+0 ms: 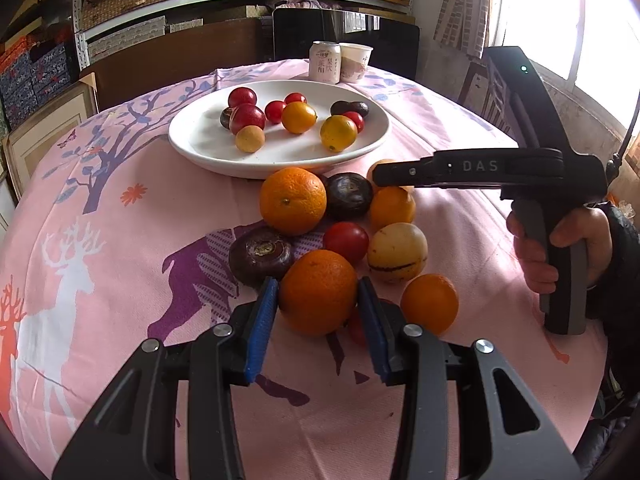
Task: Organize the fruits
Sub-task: 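Grasp the pale pear-like fruit with the right tool while the left tool holds the orange, then lower the orange and pale fruit onto the white plate and release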
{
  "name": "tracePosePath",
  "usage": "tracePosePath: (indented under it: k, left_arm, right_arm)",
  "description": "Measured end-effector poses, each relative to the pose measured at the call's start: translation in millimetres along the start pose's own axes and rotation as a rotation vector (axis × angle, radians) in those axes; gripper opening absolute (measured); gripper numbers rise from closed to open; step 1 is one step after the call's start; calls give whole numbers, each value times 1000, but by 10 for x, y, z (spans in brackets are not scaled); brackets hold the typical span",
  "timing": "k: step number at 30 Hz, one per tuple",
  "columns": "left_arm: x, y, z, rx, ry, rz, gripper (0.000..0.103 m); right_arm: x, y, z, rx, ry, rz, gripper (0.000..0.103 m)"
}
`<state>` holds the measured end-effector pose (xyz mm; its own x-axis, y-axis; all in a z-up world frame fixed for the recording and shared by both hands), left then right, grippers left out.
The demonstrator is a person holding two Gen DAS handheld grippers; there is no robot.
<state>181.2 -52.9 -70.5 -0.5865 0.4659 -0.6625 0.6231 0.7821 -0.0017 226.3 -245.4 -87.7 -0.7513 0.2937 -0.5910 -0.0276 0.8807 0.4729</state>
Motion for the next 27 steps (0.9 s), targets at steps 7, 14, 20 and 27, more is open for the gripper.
tracePosePath:
  k: [7, 14, 20, 27]
  left_arm:
    - [-32, 13, -75, -7, -13, -22, 40]
    - [-648, 15, -286, -68, -106, -60, 40]
    - [-1126, 249, 161, -93, -98, -161, 40]
    - [-1240, 291, 675, -42, -81, -185, 40]
  right_arm:
    - [-109, 97, -395, 146, -167, -152, 40]
    - [-680, 184, -434, 150, -233, -160, 40]
    - [-1106, 141, -69, 99, -164, -142, 40]
    - [-1305, -16, 271, 85, -125, -129, 40]
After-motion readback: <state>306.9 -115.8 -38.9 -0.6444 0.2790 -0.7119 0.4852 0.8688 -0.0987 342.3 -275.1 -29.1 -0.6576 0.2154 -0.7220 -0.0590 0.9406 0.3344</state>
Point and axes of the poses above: each gripper's, at about its wrist camera, not at the fingertips, and z roughly the way its jaws point, y to its left, x to its underside, the point moved 6 cm from there along z, roughly the way its jaws point, and after that the axes turned 3 degrees about -x, right-handed, at the moved point
